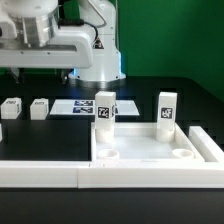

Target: Assemble square table

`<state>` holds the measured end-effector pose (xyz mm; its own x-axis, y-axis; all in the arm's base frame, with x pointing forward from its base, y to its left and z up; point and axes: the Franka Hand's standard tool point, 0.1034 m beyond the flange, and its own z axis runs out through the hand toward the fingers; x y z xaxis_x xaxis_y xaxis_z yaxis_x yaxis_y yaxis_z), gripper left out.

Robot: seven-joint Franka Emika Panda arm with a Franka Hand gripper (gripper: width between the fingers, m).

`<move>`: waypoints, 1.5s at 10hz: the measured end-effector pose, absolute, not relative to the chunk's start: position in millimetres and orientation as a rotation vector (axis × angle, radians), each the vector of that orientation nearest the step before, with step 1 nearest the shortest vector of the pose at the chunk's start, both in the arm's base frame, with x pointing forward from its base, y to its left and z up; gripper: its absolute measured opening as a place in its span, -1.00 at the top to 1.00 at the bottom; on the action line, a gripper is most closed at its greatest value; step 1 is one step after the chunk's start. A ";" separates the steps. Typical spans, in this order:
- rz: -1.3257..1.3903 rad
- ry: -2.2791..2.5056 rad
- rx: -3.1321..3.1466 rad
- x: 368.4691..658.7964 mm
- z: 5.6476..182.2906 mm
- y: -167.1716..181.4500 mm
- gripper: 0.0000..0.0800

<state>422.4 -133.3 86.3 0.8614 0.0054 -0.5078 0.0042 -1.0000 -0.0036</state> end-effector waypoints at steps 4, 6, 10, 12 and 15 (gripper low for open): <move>1.007 -0.126 -2.921 416.4 71.0 -133.1 -0.62; 1.010 -0.137 -2.919 416.3 69.8 -131.9 -0.62; 1.264 -0.046 -2.813 399.4 44.4 -139.6 -0.62; 1.313 -0.068 -2.798 392.2 33.2 -128.9 -0.62; 1.302 -0.107 -2.787 382.1 26.2 -132.3 -0.62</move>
Offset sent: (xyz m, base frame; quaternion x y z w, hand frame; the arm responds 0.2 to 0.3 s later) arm 0.0000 0.0000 0.0000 0.0000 0.0000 0.0000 1.0000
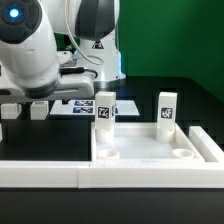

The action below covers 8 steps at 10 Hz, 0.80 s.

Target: Assemble square table

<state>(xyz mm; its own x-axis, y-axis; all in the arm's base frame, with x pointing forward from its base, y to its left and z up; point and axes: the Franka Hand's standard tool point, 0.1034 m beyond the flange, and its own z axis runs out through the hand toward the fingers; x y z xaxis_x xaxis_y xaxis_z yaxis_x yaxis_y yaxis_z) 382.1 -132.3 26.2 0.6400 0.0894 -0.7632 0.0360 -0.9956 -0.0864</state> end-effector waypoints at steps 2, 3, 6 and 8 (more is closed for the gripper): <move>1.297 -0.118 -2.785 374.8 22.9 -130.4 -0.62; 1.299 -0.124 -2.782 373.5 22.3 -130.1 -0.62; 1.303 -0.150 -2.768 370.9 19.7 -131.2 -0.62; 1.273 -0.183 -2.773 373.7 17.9 -132.6 -0.62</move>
Offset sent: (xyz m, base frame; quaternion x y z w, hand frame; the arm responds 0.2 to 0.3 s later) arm -0.0033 -0.0037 -0.0007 -0.0056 0.0041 -0.0020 1.0000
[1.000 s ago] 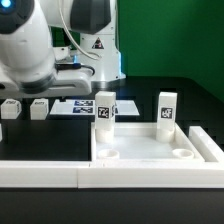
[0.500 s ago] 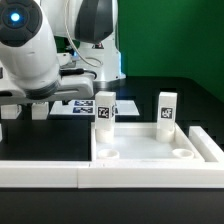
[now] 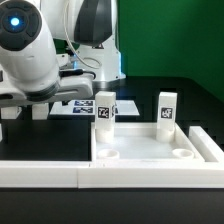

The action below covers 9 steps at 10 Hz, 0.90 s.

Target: Assemble square table

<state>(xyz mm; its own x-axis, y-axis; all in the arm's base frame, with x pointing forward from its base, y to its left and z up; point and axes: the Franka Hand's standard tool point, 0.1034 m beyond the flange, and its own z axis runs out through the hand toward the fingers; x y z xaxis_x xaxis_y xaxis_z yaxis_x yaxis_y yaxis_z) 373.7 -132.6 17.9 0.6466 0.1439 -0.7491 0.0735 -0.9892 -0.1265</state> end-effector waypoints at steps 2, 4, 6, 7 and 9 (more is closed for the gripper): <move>1.275 -0.189 -2.773 373.9 17.6 -131.2 -0.62; 1.276 -0.194 -2.773 374.0 17.4 -130.3 -0.62; 1.351 -0.220 -2.750 362.1 14.4 -136.7 -0.62; 1.407 -0.228 -2.729 353.2 13.6 -139.5 -0.62; 1.429 -0.216 -2.718 339.8 7.6 -142.7 -0.62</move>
Offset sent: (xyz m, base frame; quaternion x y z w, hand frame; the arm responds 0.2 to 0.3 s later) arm 0.0000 0.0000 0.0000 0.0000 0.0000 0.0000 1.0000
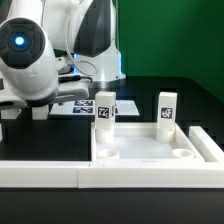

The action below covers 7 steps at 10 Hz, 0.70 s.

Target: Assemble square table

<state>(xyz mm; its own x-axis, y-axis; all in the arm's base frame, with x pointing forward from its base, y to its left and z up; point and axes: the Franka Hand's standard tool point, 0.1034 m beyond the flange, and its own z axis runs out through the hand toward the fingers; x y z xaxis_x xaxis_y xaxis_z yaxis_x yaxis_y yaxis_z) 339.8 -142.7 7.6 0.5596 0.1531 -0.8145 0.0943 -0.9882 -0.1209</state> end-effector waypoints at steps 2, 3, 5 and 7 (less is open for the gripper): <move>1.416 -0.233 -2.721 336.9 3.3 -140.6 -0.62; 1.415 -0.234 -2.721 337.4 3.2 -139.7 -0.56; 1.415 -0.240 -2.721 337.9 3.2 -138.5 -0.11; 1.416 -0.245 -2.722 338.4 3.2 -137.5 0.29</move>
Offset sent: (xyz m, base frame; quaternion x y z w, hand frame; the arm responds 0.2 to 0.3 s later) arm 0.0000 0.0000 0.0000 0.0000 0.0000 0.0000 1.0000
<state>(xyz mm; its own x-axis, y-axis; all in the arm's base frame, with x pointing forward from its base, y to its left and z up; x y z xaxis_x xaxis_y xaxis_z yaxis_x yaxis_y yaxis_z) 338.4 -137.5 3.2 0.5643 0.1698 -0.8079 0.1114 -0.9853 -0.1293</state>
